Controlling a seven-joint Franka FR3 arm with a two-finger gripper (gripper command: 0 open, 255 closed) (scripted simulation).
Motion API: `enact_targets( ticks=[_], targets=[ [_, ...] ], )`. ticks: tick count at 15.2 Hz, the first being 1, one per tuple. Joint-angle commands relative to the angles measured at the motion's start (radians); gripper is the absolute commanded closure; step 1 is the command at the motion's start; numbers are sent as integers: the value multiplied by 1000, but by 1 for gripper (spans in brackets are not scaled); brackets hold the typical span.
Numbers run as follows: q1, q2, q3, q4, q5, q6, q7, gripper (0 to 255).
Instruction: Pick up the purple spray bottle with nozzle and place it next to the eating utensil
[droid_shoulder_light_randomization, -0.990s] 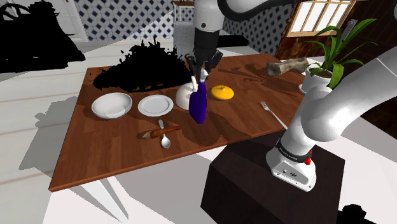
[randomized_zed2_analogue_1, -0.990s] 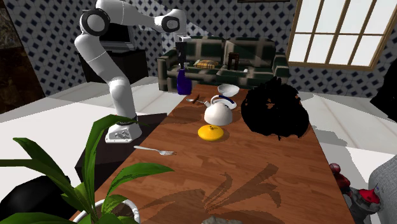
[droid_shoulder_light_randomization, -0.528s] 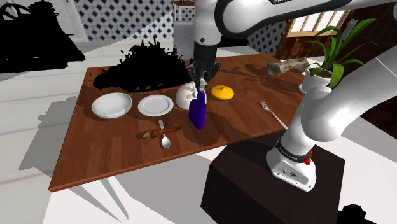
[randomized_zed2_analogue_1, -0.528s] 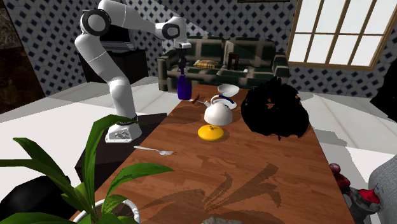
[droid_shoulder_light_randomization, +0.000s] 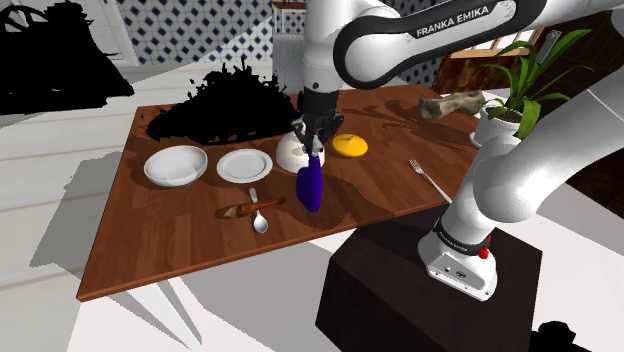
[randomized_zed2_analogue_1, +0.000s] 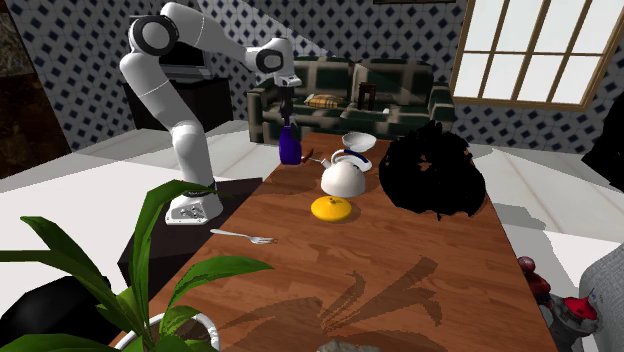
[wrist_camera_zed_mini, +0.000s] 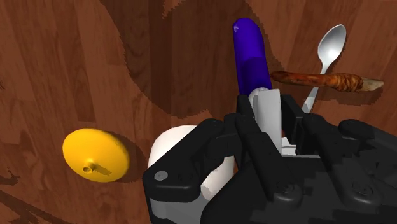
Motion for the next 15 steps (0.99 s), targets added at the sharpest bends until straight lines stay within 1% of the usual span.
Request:
enact_targets(
  ticks=[1,5,13,14,15],
  targets=[
    [-1,8,1,-23,-1,31,-1,255],
    [-1,27,6,-59,-2,86,2,255],
    [-1,27,6,-59,-2,86,2,255],
    [-1,27,6,-59,-2,86,2,0],
    [-1,27,6,-59,-2,86,2,0]
  ],
)
